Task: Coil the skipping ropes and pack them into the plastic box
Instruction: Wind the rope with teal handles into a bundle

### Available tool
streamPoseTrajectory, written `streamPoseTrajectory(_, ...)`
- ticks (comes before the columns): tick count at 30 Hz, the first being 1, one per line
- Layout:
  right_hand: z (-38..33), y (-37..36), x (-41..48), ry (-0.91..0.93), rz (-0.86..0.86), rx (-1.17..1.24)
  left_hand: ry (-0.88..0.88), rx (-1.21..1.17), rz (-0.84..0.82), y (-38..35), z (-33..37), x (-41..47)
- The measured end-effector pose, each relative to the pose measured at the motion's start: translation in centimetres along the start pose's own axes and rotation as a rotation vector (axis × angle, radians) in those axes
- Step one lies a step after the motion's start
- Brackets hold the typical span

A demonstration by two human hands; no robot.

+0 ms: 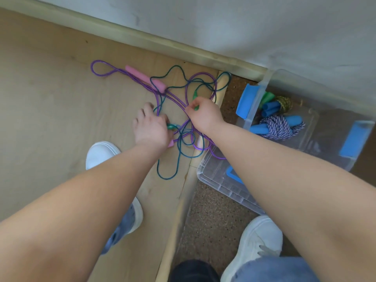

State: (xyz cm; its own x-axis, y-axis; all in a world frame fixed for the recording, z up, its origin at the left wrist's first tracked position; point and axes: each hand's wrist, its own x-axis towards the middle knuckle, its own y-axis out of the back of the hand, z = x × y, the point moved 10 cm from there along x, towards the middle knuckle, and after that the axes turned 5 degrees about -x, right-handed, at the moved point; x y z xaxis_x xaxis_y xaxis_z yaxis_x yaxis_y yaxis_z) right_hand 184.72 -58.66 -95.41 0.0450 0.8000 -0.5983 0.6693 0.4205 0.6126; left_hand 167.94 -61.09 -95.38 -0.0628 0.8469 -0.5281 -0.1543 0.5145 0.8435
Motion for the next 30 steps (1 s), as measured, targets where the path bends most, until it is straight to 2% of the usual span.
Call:
streamPoseTrajectory(3,0.6,1.0,-1.8,-0.01,0.011,0.093,-0.071,-0.006,0.13,2.5,1.9,-1.6)
streamPoseTrajectory(7,0.2,2.5,-4.5,-0.034,-0.003,0.187,-0.157,-0.107,0.137,4.3,3.1,-3.4)
streamPoseTrajectory(10,-0.8,3.0,-6.7,-0.021,-0.104,0.274,-0.203,-0.189,0.164,6.5,4.2,-5.1)
streamPoseTrajectory(12,-1.8,3.6,-8.3,0.017,-0.15,0.248,-0.258,-0.246,0.154,7.7,5.3,-6.3)
streamPoseTrajectory(19,-4.5,9.8,-14.1,0.152,0.033,0.092,-0.348,-0.409,0.15,12.6,7.0,-10.8)
streamPoseTrajectory(26,-3.4,14.7,-19.7,0.062,0.283,0.238,-0.435,-0.38,0.211,16.7,9.1,-15.5)
streamPoseTrajectory(30,-3.0,16.6,-22.4,0.054,0.332,0.294,-0.426,-0.398,0.146,17.0,9.8,-18.0)
